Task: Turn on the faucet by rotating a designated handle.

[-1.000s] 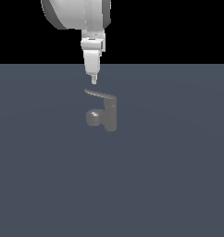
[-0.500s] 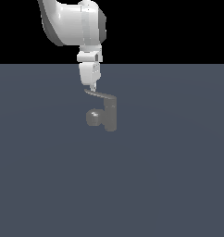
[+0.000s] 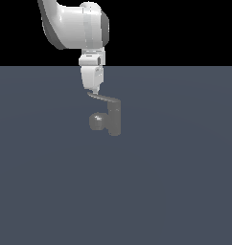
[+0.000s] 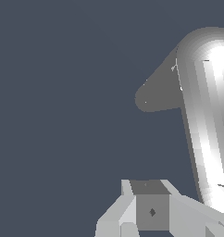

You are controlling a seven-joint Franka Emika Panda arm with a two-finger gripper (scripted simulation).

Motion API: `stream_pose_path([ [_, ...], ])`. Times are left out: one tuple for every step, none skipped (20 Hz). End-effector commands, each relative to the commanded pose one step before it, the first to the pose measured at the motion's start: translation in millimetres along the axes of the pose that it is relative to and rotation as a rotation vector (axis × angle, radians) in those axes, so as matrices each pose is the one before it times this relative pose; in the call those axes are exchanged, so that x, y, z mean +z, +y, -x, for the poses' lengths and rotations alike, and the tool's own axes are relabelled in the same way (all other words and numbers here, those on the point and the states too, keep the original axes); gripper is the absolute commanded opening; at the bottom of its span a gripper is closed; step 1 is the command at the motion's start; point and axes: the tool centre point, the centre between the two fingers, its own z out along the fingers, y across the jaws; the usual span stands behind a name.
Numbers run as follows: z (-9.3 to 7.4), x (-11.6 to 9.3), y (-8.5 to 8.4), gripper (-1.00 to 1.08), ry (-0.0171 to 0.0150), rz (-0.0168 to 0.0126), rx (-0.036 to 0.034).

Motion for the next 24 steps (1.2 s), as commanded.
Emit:
stream_pose_path([
  [1.33,-0.13,5.33,-1.0,-0.00014,-0.00023,-0.00048],
  [0.45,0.01,2.4,-1.0,0.0,0.0,0.0],
  [0.45,0.01,2.42,-1.0,0.0,0.0,0.0],
  [0.45,0.01,2.44,-1.0,0.0,0.0,0.0],
  [0.46,0.01,2.46,-1.0,0.0,0.0,0.0],
  [0.46,0.01,2.48,-1.0,0.0,0.0,0.0],
  [0.47,0.01,2.5,-1.0,0.0,0.0,0.0],
  [0.47,0.01,2.52,-1.0,0.0,0.0,0.0],
  [0.47,0.01,2.53,-1.0,0.0,0.0,0.0],
  [0.48,0.01,2.55,-1.0,0.0,0.0,0.0],
  [0.48,0.01,2.57,-1.0,0.0,0.0,0.0],
  [0.48,0.01,2.59,-1.0,0.0,0.0,0.0],
  [0.08,-0.2,2.56,-1.0,-0.00008,-0.00031,0.00061],
  [0.49,0.01,2.62,-1.0,0.0,0.0,0.0],
  [0.5,0.01,2.64,-1.0,0.0,0.0,0.0],
  [0.5,0.01,2.66,-1.0,0.0,0.0,0.0],
  [0.5,0.01,2.67,-1.0,0.0,0.0,0.0],
  [0.51,0.01,2.69,-1.0,0.0,0.0,0.0],
  [0.51,0.01,2.71,-1.0,0.0,0.0,0.0],
  [0.52,0.01,2.72,-1.0,0.0,0.0,0.0],
  [0.52,0.01,2.74,-1.0,0.0,0.0,0.0],
  [0.52,0.01,2.75,-1.0,0.0,0.0,0.0],
  [0.53,0.01,2.77,-1.0,0.0,0.0,0.0],
  [0.53,0.01,2.78,-1.0,0.0,0.0,0.0],
])
